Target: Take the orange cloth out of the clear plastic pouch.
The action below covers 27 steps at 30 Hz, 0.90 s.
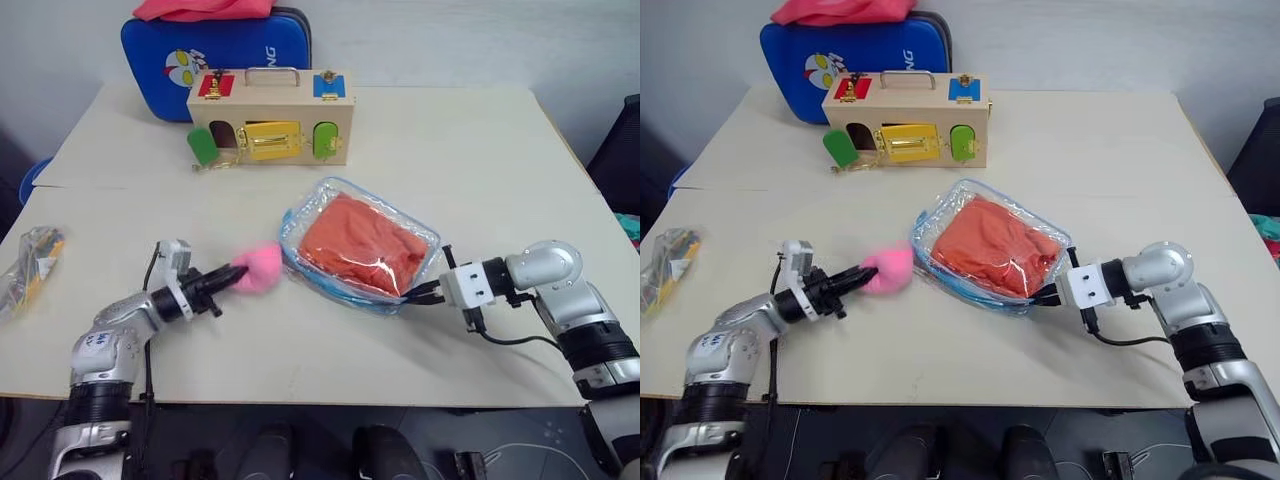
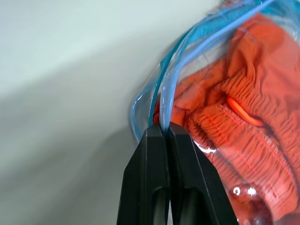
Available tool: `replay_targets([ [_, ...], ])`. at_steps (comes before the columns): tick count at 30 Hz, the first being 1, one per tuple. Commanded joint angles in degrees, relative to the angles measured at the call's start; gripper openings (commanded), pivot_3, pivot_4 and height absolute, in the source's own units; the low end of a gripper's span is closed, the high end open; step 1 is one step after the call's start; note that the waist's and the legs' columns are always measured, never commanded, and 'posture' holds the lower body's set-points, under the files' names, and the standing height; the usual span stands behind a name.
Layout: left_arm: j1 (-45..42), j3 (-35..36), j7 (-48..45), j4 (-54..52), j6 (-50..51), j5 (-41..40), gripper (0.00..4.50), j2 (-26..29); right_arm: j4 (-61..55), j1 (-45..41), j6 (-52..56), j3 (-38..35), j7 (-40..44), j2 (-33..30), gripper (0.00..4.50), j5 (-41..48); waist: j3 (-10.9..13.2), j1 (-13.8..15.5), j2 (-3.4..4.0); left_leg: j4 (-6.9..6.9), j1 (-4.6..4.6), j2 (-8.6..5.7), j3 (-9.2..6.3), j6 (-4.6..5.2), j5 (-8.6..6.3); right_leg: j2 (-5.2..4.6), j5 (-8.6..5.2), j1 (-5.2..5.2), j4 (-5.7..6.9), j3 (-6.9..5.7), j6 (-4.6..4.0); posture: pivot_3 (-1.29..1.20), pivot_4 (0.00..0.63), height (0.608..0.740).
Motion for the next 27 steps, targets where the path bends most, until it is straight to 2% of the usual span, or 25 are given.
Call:
replay_targets([
  [1, -3.9, 6.1, 10.7, 3.5, -3.3, 0.2, 0.0, -2.4, -4.7, 2.1, 2.2, -1.9, 2.0, -2.3, 0.03, 3.3, 0.0, -0.1, -0.02, 0.0, -0.01, 0.01, 0.0, 0.0, 0.0, 0.01, 0.0, -0.01, 0.02, -0.01, 0.0, 0.0, 0.15, 0.74],
  [4, -7.9, 8.9, 17.5, 8.3, -6.9, 1.5, 0.0, -3.9, -7.9, 4.2, 4.8, -2.4, 2.6, -3.4, 0.03, 5.4, 0.0, 0.0, -0.03, -0.01, -0.01, 0.01, 0.01, 0.0, 0.0, 0.02, 0.0, -0.01, 0.05, -0.06, 0.01, 0.0, 0.15, 0.74],
  [8, -12.2, 10.7, 22.1, 13.4, -11.6, 2.0, 0.0, -5.2, -11.1, 6.0, 7.0, -2.7, 2.6, -4.1, 0.03, 6.8, 0.0, 0.0, -0.05, 0.0, -0.01, 0.01, 0.03, 0.0, 0.0, 0.02, 0.01, -0.02, 0.04, -0.4, 0.01, 0.0, 0.15, 0.74],
  [13, -14.2, 9.3, 21.4, 16.0, -15.1, 3.2, 0.0, -5.4, -14.2, 8.7, 10.4, -3.5, 2.5, -4.8, 0.03, 8.4, 0.0, 0.2, -0.07, 0.0, -0.03, 0.0, 0.05, -0.01, 0.0, 0.02, 0.01, -0.02, 0.06, -0.5, 0.03, 0.0, 0.15, 0.74],
  [14, -13.9, 8.7, 19.7, 15.3, -14.3, 2.8, 0.0, -4.9, -15.3, 9.2, 14.2, -4.5, 0.8, -4.5, 0.03, 9.7, 0.0, 0.3, -0.07, -0.01, -0.03, 0.0, 0.05, -0.01, 0.0, 0.02, 0.01, -0.02, 0.06, -0.51, 0.03, 0.0, 0.15, 0.74],
  [15, -13.1, 7.7, 18.4, 14.1, -12.6, 2.9, 0.3, -4.0, -17.4, 10.1, 20.8, -5.2, -1.0, -5.1, 0.01, 11.4, 0.0, 0.4, -0.07, -0.02, -0.03, 0.0, 0.05, -0.01, 0.0, 0.02, 0.01, -0.02, 0.06, -0.51, 0.03, 0.0, 0.15, 0.74],
  [16, -12.2, 6.8, 16.2, 12.6, -10.4, 2.4, 0.61, -2.8, -18.6, 10.6, 23.0, -6.7, -3.5, -4.4, 0.0, 12.2, 0.0, 0.4, -0.07, -0.02, -0.05, 0.01, 0.04, -0.01, 0.0, 0.02, 0.01, -0.02, 0.07, -0.52, 0.03, 0.0, 0.15, 0.74],
  [19, -7.4, 1.5, 7.7, 8.3, -13.0, 7.4, 1.37, 3.8, -24.1, 15.3, 28.3, -10.9, -6.7, -4.9, 0.64, 15.7, 0.0, 0.1, -0.07, -0.04, -0.08, 0.02, 0.04, -0.02, -0.01, 0.04, 0.01, -0.07, 0.07, -0.47, 0.03, 0.0, 0.15, 0.74],
  [22, -4.4, 3.0, 2.8, 8.3, -22.0, 9.3, 2.31, 9.1, -30.6, 22.9, 32.9, -18.0, -11.7, -4.6, 1.65, 19.7, 0.0, 0.3, -0.05, -0.13, -0.07, 0.03, 0.01, -0.04, -0.02, 0.02, 0.01, -0.05, 0.01, -0.39, 0.02, 0.0, 0.15, 0.74],
  [24, -3.6, 4.4, -1.5, 10.3, -26.1, 9.3, 2.36, 12.7, -34.3, 27.5, 34.3, -22.8, -15.9, -3.5, 2.29, 21.3, 0.0, 0.7, -0.06, -0.09, -0.09, 0.04, -0.06, -0.06, -0.03, -0.01, 0.01, -0.02, -0.05, -0.31, 0.02, 0.0, 0.15, 0.74],
  [27, 0.1, 1.2, -15.5, 10.2, -35.3, 11.7, 2.94, 20.2, -41.2, 36.1, 37.9, -30.6, -20.0, -0.6, 3.23, 28.5, 0.0, 1.1, -0.05, -0.07, -0.1, 0.0, -0.02, -0.08, -0.05, -0.05, 0.01, -0.06, -0.13, -0.24, 0.01, 0.0, 0.15, 0.74],
])
